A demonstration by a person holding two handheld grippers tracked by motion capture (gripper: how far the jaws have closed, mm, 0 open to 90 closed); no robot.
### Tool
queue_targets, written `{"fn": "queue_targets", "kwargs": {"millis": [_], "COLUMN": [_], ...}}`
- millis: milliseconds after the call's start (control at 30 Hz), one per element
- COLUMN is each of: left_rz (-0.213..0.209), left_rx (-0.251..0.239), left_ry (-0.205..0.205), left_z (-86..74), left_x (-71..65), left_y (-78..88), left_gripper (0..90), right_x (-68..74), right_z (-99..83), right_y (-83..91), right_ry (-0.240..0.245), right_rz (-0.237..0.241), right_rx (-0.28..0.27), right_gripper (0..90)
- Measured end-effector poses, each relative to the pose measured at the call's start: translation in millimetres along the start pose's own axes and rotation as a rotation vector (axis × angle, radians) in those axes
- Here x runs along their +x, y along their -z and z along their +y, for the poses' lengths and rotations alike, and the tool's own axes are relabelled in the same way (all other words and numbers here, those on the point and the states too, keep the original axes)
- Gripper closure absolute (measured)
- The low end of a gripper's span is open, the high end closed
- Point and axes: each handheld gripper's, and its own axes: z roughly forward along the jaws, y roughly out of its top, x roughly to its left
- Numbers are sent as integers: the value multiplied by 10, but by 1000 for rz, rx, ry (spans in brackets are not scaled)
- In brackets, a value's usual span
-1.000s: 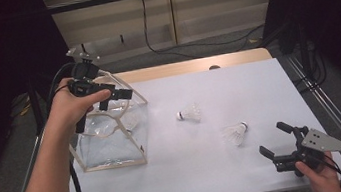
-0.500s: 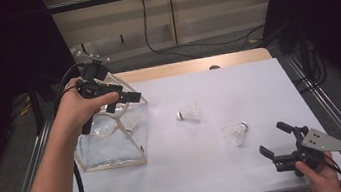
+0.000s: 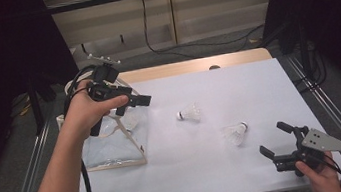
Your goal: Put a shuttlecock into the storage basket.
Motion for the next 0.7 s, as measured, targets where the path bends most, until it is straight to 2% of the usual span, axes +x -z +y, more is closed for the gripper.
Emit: {"fn": "queue_targets", "kwargs": {"millis": [700], "left_rz": [-44], "left_rx": [28], "left_ry": [-40], "left_z": [-36], "left_x": [-152], "left_y": [-220], "left_gripper": [143], "right_x": [2], "right_z": [2], "right_y": [0], "right_ry": [0], "right_rz": [0], "right_rx": [0], "right_gripper": [11]}}
